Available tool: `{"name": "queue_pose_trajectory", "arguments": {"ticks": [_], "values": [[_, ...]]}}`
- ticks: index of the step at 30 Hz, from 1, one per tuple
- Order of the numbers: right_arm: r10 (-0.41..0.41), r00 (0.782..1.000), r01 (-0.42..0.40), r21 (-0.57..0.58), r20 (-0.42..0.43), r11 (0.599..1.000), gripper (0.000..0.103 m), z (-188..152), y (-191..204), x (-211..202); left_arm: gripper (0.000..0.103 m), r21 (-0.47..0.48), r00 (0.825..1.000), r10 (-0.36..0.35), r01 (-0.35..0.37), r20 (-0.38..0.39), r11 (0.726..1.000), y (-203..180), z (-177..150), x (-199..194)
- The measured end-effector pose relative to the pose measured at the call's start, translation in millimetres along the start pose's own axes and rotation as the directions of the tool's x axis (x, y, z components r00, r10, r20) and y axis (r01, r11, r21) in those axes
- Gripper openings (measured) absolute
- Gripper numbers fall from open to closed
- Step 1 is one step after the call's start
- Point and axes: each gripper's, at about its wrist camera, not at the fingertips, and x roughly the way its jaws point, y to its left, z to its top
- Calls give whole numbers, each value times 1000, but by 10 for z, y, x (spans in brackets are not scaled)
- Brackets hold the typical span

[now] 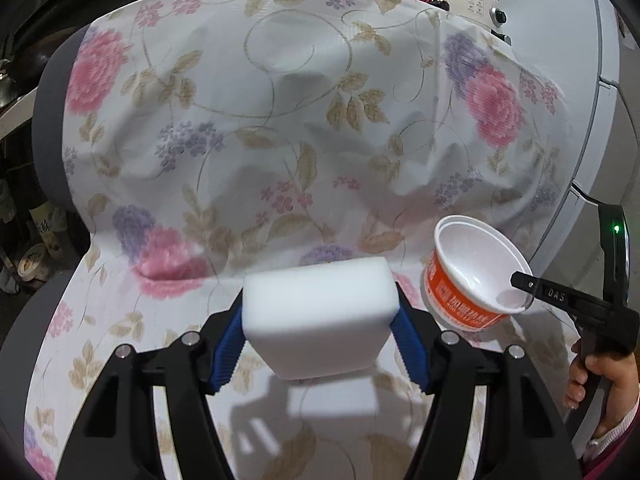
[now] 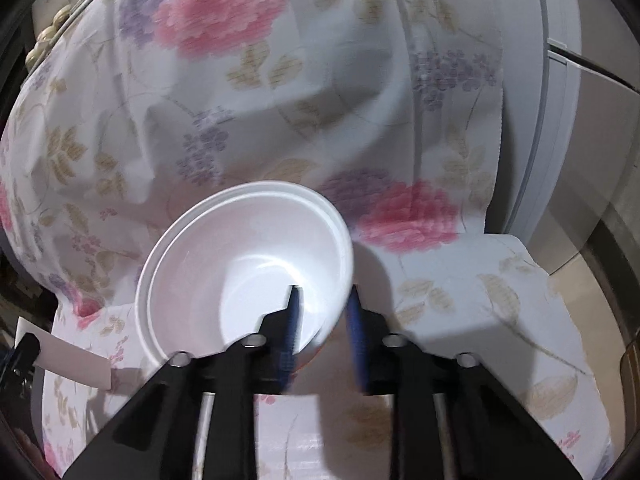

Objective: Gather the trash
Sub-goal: 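Grasp the white sponge with the left gripper while the right grasps the paper bowl rim, then carry the sponge and paper bowl over to the trash bin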

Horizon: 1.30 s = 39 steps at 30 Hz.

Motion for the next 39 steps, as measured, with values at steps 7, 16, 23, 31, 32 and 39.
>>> {"name": "queue_pose_trajectory", "arguments": {"ticks": [7,16,23,31,32,39], "values": [[12,993,-9,-31,115,999,5,-99,106,-615,65,-8,999,-28,29,31,1000,23,-69,-303],[8,987,0,-50,158,999,5,-515,-50,-1606,65,54,985,-138,133,102,990,-279,-320,-960],[-6,988,8,-12,152,1000,5,-1016,-314,-2012,65,119,978,-197,188,74,975,-538,-625,-1257],[-70,985,56,94,155,994,5,-1372,-858,-2303,65,232,947,-319,306,22,923,-1156,-841,-1474],[-84,984,67,110,157,992,5,-1417,-949,-2358,65,247,942,-335,320,21,915,-1237,-850,-1494],[-265,951,216,270,159,938,5,-1839,-1747,-2904,65,357,843,-537,510,-28,782,-2110,-969,-1641]]}}
